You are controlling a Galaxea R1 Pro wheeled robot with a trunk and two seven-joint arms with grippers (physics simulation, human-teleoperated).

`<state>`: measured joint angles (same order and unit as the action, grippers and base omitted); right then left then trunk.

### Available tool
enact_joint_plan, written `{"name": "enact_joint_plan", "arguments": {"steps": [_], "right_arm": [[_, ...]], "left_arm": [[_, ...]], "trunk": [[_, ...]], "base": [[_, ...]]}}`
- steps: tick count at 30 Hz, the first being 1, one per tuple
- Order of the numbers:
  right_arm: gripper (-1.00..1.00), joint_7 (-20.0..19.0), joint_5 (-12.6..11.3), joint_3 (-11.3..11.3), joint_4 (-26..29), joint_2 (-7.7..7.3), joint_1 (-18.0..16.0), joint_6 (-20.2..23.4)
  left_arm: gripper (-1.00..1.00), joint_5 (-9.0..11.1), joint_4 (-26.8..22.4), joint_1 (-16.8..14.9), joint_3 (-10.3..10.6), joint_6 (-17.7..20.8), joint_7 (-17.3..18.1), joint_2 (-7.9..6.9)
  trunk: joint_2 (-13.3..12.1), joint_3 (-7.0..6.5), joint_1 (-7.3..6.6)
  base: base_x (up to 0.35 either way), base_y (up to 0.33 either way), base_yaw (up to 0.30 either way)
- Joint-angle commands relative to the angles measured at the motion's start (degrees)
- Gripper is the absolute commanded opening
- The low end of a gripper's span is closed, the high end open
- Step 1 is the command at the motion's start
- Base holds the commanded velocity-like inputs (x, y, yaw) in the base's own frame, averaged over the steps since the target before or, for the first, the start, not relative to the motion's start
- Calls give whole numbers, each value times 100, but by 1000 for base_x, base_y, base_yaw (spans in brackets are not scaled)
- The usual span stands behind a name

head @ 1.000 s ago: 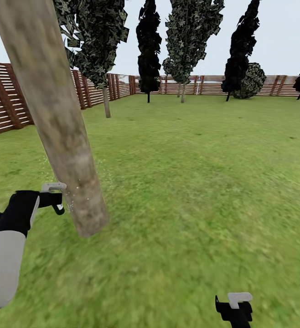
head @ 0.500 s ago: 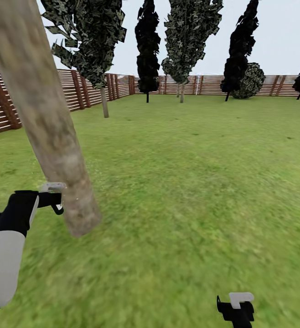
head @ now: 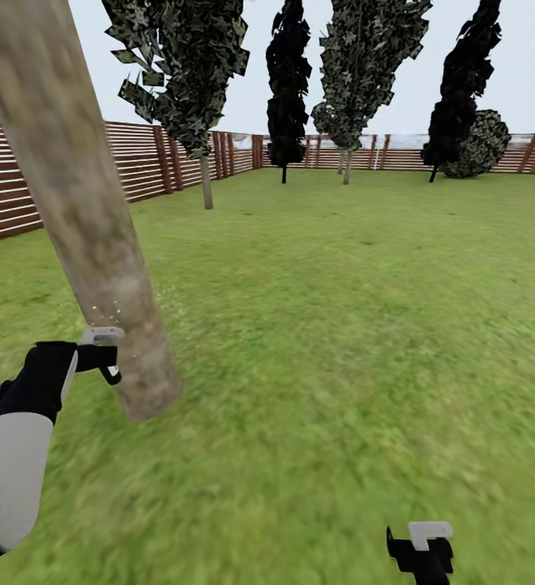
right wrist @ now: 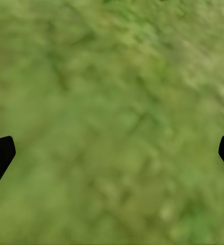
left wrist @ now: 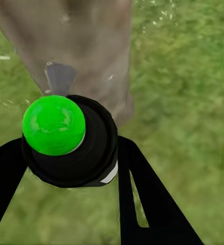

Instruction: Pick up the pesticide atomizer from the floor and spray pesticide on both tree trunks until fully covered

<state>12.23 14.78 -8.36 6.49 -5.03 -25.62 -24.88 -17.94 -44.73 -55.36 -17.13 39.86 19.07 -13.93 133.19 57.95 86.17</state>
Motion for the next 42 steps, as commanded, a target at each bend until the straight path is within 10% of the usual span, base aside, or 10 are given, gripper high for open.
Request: {"name": "enact_joint_plan", "arguments": {"steps": [1,7,10,14,22,27,35,42], "right_arm": [[100,14,60,-43,-7,2,-4,-17],[100,11,60,-43,-7,2,-4,-17],[100,8,60,-43,-7,2,-4,-17],[100,8,60,-43,-7,2,-4,-17],[100,10,60,-43,-7,10,-4,-17],[100,16,59,-43,-7,-13,-4,-17],[100,8,56,-43,-7,-13,-4,-17],[100,8,60,-43,-10,-7,-4,-17]], "left_arm": [[-100,-78,-9,-9,-19,13,54,14],[-100,-106,45,68,-20,1,58,-48],[-100,-105,86,83,-52,1,68,-439],[-100,-112,87,478,-56,-56,52,-578],[-100,-112,229,657,-17,-76,36,9],[-100,-105,921,777,-58,-592,-212,-258],[-100,-75,1100,797,-80,-658,-627,21],[-100,-46,1241,1249,-422,-1475,-1215,48]], "trunk": [[2,5,2],[2,5,2],[2,5,2],[2,5,2],[2,5,2],[2,5,2],[2,5,2],[2,5,2]], "base": [[262,-171,8],[264,-170,1],[159,-133,0],[17,-18,0],[0,0,132],[0,0,23],[89,-58,0],[14,-9,150]]}}
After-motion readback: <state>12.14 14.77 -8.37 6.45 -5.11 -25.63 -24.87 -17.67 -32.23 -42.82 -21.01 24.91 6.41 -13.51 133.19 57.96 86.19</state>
